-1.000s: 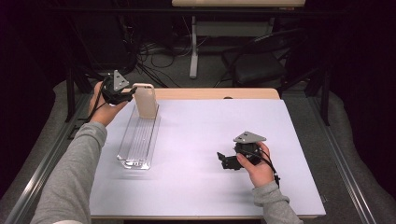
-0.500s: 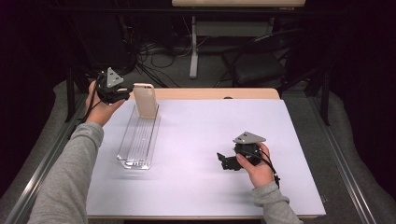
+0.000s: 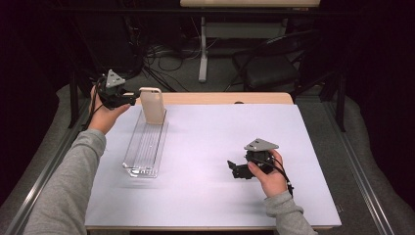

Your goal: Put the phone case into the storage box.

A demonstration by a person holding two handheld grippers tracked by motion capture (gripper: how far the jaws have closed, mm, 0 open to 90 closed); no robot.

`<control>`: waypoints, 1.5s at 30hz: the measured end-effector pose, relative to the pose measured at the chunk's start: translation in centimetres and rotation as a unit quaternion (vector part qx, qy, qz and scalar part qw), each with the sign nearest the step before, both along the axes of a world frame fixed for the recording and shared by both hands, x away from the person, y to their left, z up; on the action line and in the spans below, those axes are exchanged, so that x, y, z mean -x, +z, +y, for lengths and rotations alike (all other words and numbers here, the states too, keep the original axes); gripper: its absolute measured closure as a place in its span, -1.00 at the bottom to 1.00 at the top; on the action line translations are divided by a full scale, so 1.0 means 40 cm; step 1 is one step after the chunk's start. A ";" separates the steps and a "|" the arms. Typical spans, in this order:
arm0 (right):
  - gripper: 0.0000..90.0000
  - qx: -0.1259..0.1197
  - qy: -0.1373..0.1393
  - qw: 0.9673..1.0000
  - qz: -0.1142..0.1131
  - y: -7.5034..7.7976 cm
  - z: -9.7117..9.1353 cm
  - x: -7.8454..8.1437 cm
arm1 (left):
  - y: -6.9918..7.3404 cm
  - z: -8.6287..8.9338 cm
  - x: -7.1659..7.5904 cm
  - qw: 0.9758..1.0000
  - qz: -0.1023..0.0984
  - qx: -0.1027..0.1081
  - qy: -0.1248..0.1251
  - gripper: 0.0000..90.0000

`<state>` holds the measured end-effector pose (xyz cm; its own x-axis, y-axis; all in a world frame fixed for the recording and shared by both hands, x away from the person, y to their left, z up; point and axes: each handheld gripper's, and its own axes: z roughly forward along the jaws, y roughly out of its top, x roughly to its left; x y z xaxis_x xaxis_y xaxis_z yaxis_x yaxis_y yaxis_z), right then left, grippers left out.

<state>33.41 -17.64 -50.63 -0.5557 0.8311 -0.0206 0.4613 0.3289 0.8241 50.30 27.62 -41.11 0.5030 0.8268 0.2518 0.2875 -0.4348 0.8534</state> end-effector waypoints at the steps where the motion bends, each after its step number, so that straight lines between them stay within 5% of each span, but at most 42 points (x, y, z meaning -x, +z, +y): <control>1: -1.00 0.000 0.000 1.000 0.000 0.000 0.000 0.000 | 0.004 0.000 0.002 1.000 0.003 0.008 0.000 -0.35; 6: -1.00 -0.001 -0.001 1.000 0.000 0.001 0.000 0.001 | 0.015 0.001 0.012 0.998 0.026 0.050 -0.006 -0.41; 15: -1.00 0.000 0.000 1.000 -0.001 0.001 0.000 0.001 | 0.023 0.007 0.020 0.995 0.061 0.081 -0.013 -0.43; 23: -1.00 -0.002 0.000 1.000 0.001 -0.001 0.003 0.001 | 0.040 0.010 0.035 0.990 0.066 0.121 -0.021 -0.44; 27: -1.00 -0.002 0.000 1.000 0.002 0.000 0.002 0.001 | 0.042 0.010 0.037 0.990 0.076 0.113 -0.025 -0.53; 40: -1.00 -0.003 0.000 1.000 0.002 0.001 0.000 0.001 | 0.051 0.008 0.043 0.986 0.073 0.148 -0.030 -0.64; 45: -1.00 -0.003 -0.001 1.000 0.001 0.001 0.000 0.000 | 0.052 0.005 0.048 0.987 0.077 0.135 -0.031 -0.65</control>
